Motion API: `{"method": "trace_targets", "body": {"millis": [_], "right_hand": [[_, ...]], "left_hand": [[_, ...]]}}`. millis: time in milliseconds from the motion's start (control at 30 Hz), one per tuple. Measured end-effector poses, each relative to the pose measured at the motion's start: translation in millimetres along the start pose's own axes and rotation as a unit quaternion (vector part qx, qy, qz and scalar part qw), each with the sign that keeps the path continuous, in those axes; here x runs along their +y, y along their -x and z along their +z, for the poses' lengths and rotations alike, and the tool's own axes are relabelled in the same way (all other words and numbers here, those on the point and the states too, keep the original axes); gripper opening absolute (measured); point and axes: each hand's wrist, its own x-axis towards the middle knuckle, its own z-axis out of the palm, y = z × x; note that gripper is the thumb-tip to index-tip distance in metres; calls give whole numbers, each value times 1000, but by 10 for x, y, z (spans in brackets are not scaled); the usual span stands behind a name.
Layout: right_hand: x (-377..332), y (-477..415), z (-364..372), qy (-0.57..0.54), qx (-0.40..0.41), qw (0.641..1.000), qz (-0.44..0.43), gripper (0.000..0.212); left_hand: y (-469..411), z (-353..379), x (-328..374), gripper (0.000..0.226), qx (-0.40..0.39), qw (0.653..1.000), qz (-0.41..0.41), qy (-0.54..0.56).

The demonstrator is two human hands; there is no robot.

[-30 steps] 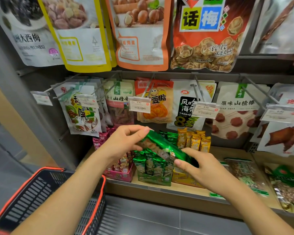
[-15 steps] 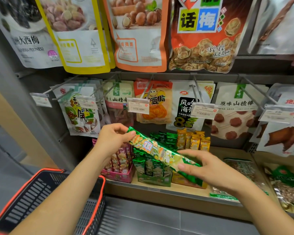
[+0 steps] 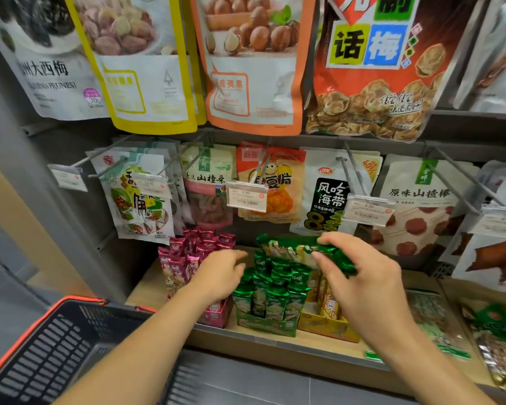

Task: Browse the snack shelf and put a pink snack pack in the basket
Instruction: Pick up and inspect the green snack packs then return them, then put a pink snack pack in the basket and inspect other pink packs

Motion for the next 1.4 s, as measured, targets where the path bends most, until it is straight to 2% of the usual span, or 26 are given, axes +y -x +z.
{"method": "trace_targets", "body": {"millis": [100, 233, 367, 467, 633, 733, 867, 1000, 1100, 1200, 1267, 1300, 1400], "right_hand": [[-2, -107, 215, 43, 6, 997, -60, 25], [58, -343, 566, 49, -58, 994, -81, 27], [146, -577, 943, 62, -164, 985, -8, 42], [250, -733, 1263, 115, -242, 963, 38, 53], [344, -849, 1674, 160, -325, 930, 67, 40], [403, -798, 1831, 173, -358, 916, 58, 31], [495, -684, 1914, 184, -403, 894, 57, 31], [566, -526, 1940, 271, -402, 874, 30, 28], [594, -484, 1952, 291, -399, 869, 37, 24], [596, -485, 1920, 263, -420, 867, 56, 31], [573, -442, 1852, 222, -411, 880, 82, 34], [558, -411, 1801, 199, -387, 895, 95, 35], [508, -337, 1615, 126, -290, 941, 122, 33]], "left_hand": [[-127, 221, 11, 50, -57, 995, 46, -67], [-192, 449, -15, 65, -150, 980, 40, -121], [-191, 472, -22, 64, -160, 975, 63, -138], [-171, 447, -53, 62, -161, 974, 76, -137], [-136, 404, -54, 63, -171, 976, 77, -113], [-140, 337, -105, 77, -188, 976, 78, -77], [-165, 224, -269, 91, -140, 982, 59, -111], [-166, 257, -322, 80, -97, 992, 40, -66], [-176, 297, -318, 78, -73, 996, 31, -35], [-155, 225, -318, 84, -119, 993, -4, 15], [-134, 98, -337, 76, -157, 985, -21, 62], [-129, 12, -359, 63, -134, 987, -26, 81], [-104, -226, -439, 38, 61, 992, -67, 93]]}}
